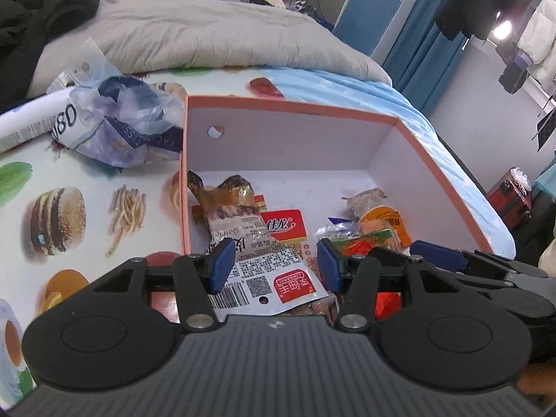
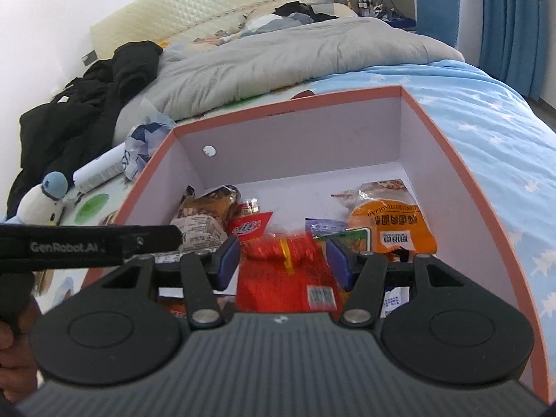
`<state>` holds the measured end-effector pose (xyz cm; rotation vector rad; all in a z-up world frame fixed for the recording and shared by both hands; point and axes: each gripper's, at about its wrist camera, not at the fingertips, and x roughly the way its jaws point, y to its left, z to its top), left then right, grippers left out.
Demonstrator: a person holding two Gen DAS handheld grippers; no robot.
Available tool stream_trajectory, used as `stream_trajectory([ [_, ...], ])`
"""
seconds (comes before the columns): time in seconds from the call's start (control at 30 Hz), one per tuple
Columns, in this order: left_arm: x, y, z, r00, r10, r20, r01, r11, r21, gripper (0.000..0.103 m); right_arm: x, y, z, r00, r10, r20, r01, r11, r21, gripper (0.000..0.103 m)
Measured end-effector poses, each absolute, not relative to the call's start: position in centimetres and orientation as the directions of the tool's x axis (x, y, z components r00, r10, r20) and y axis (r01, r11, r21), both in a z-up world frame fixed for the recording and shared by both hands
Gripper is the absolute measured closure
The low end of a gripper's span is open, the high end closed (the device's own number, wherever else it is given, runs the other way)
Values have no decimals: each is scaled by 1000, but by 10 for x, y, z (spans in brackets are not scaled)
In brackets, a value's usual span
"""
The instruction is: Organize snacks
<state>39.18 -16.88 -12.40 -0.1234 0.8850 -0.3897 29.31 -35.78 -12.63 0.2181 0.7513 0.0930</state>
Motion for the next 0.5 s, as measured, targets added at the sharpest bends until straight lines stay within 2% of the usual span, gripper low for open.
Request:
stream_trajectory([
  [0.03, 389, -168, -120, 575, -380, -725, 280, 923, -262, 45, 293, -358, -126, 727, 161, -668, -1, 973, 233, 36],
  [0.2, 364, -161, -90, 615, -377, -693, 283, 925, -252, 45, 281, -361, -108, 748, 154, -646, 12, 970, 244, 36],
  [0.5, 289, -142, -18, 705, -390, -593, 305, 921, -243, 44, 225, -353, -43, 827, 145, -544, -12, 971, 241, 36],
])
